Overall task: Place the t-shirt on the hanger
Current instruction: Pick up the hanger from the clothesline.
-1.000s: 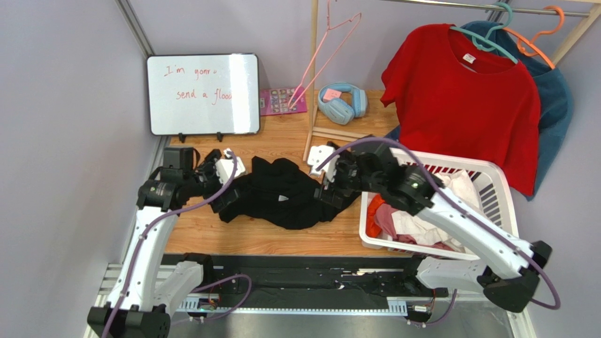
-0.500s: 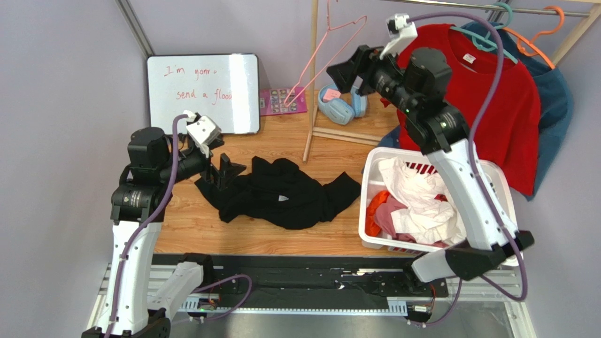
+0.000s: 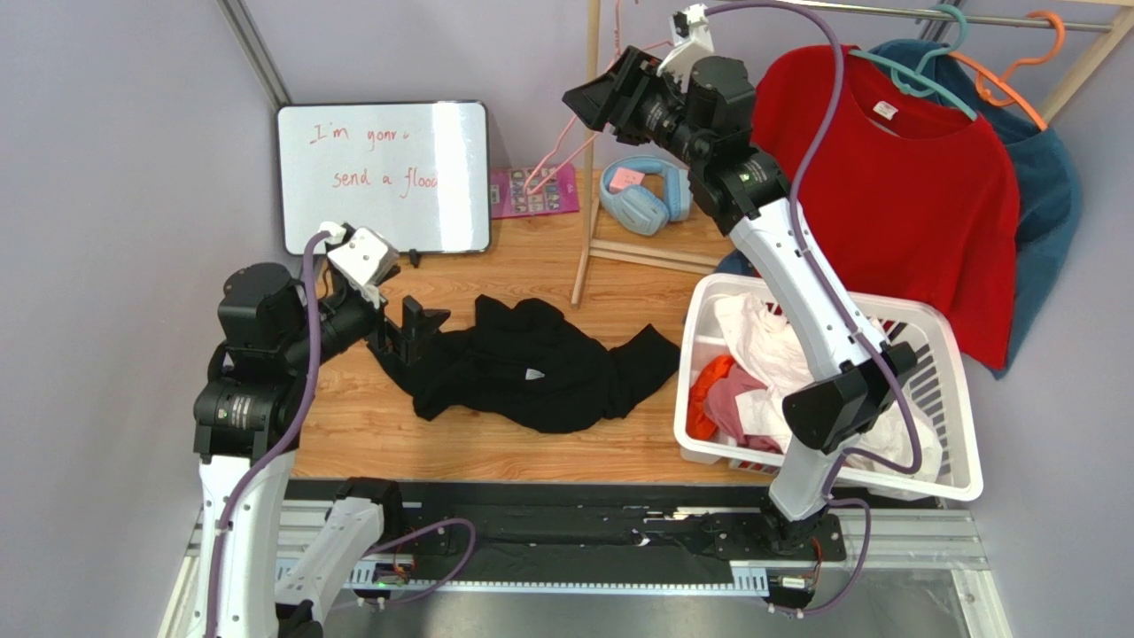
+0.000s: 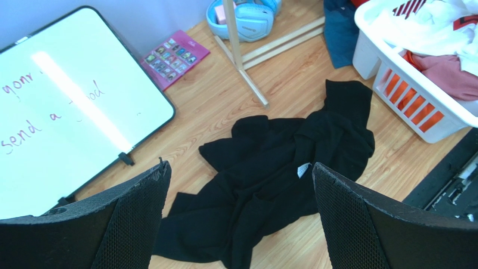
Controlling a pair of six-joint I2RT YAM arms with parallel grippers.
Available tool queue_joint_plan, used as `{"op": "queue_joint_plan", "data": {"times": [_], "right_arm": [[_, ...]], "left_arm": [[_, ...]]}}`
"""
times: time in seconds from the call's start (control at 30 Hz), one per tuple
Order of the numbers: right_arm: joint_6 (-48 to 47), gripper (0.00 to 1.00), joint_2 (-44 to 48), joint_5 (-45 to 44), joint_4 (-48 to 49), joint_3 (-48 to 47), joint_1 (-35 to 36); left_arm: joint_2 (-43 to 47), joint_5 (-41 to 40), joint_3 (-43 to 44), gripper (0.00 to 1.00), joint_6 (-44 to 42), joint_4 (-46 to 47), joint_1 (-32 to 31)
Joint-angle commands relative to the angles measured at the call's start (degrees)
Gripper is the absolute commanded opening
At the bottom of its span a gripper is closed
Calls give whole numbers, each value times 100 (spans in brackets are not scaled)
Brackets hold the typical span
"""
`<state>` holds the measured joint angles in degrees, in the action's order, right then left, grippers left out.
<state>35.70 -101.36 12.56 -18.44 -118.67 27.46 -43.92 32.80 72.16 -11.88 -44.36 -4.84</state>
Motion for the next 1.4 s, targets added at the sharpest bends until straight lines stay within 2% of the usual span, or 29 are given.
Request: {"op": "queue_joint_plan", "data": {"times": [0.0,0.17,0.27,0.37,0.4,0.47,0.5,0.63,1.13,1.37], "right_arm": [[446,66,-304,80,621,-323,13],[630,64,-507,10,754,-306,22],[727,58,-560,-8,912,-192,22],[745,43,-578,89,1079,-60,14],[745,35,-578,124,1105,-33,22],[728,26,-517,177,1105,19,5],[736,17,-481,168,1123,115,5],[648,2,-200,28,1307,388,5],[-159,0,152,203,1659,740,-241],[-537,0,362,844,1764,960,-250]], "left_arm": [[156,-159,61,99,-7,-20,18],[182,-230,53,99,-34,-20,18],[173,-212,35,99,10,6,18],[165,-221,35,99,1,6,18],[165,-212,44,99,1,15,18],[182,-221,52,99,-42,6,18],[173,-204,52,99,-60,-3,18],[182,-134,26,99,-104,32,18],[86,86,44,99,-201,42,18],[33,236,44,99,-174,50,18]]}}
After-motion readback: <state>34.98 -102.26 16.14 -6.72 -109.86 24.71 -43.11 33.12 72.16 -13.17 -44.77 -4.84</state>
